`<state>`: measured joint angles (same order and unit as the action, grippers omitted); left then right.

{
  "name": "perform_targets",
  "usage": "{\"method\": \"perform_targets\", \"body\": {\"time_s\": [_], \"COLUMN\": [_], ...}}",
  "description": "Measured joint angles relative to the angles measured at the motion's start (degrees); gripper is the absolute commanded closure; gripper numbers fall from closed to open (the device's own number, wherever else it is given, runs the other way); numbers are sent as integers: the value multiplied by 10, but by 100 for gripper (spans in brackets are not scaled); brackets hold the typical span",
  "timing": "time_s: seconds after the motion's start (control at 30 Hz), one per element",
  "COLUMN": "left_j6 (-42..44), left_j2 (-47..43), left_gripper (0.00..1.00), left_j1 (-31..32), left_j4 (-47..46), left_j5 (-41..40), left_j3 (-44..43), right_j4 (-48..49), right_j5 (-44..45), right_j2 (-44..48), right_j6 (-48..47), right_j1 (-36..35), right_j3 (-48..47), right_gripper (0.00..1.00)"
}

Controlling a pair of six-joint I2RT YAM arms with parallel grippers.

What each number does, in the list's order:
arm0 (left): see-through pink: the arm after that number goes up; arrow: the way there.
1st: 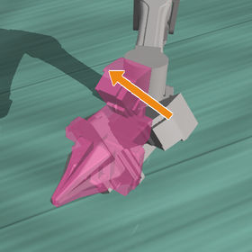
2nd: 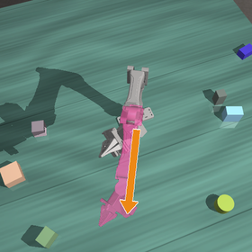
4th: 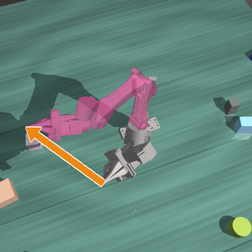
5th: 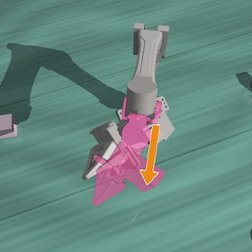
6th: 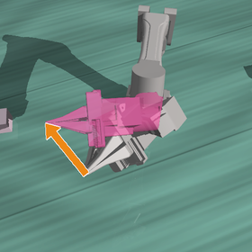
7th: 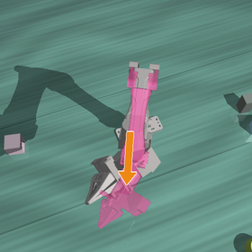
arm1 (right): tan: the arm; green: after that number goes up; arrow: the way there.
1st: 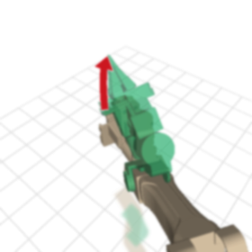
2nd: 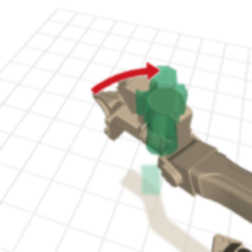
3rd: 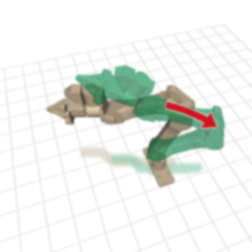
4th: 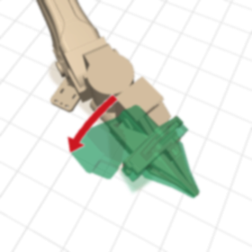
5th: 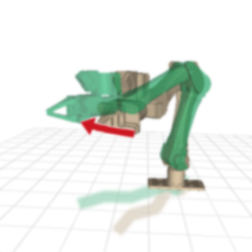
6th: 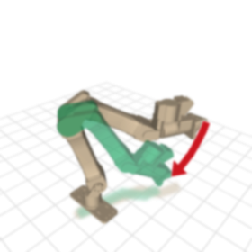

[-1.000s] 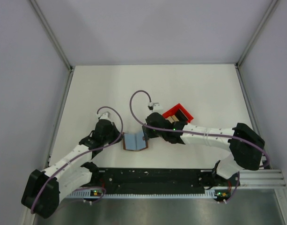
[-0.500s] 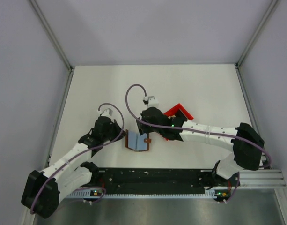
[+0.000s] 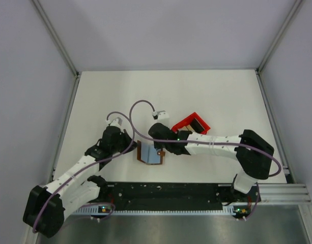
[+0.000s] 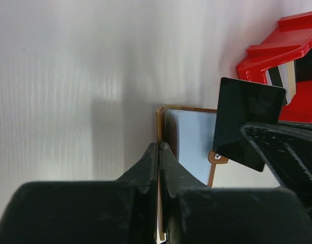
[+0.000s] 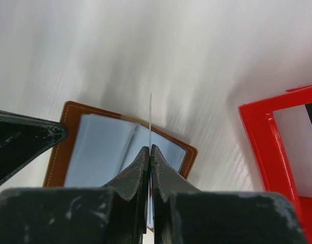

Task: Put the credit cards into the card holder
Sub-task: Open the card holder at the center of the board.

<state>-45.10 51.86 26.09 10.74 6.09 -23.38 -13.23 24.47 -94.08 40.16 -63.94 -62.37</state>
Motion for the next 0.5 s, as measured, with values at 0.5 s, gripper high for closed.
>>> {"method": "perform_targets", "body": {"time_s": [0.5], "left_j6": [-5], "left_j2": [-6], "left_gripper": [100], "left_j1": [2], "left_j4": [1], "left_j5": [-5], "left_j3": [0], "right_j4": [-72], "right_j5": [66], "right_j2": [-72], "right_j6": [6], "right_j1": [-35], "right_j3": [-45], "right_gripper": [100]}}
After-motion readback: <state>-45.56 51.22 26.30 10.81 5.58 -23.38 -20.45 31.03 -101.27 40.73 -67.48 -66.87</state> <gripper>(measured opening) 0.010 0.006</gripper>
